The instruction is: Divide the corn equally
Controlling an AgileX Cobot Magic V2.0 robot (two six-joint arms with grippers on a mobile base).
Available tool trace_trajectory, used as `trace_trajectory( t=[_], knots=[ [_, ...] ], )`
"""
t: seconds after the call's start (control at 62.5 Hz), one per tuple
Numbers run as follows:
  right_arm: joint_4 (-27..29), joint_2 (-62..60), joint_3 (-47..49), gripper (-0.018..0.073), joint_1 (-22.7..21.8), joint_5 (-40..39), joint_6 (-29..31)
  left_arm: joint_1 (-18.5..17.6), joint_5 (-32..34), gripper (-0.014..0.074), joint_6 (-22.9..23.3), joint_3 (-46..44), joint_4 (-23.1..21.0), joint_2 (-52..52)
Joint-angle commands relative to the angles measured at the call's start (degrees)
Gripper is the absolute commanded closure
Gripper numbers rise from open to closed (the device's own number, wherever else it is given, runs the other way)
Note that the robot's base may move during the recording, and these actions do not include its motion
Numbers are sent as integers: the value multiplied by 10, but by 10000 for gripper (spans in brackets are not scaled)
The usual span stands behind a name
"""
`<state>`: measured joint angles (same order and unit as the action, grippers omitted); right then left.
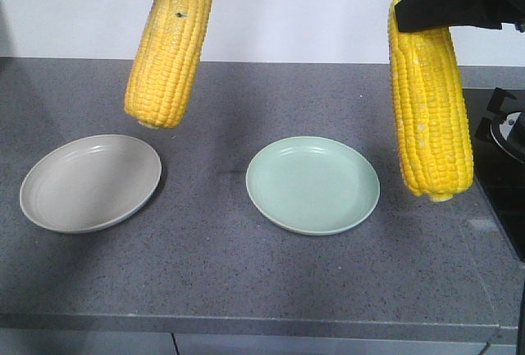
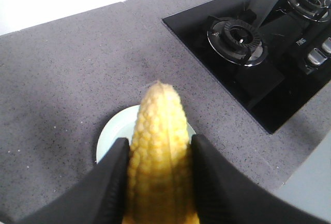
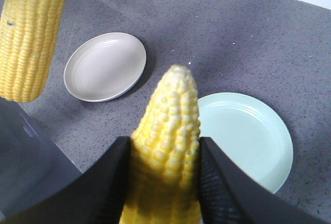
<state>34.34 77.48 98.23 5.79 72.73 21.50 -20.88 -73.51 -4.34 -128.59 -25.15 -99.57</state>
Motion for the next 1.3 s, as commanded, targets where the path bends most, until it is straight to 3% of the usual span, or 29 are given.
trace_trajectory(
  t=[0.0,1.28],
  knots=[
    [22,-12,15,561,-4,-20,3,1,15,603,4,-11,-19,23],
    [22,-12,15,561,-4,-20,3,1,15,603,4,-11,-19,23]
  ],
)
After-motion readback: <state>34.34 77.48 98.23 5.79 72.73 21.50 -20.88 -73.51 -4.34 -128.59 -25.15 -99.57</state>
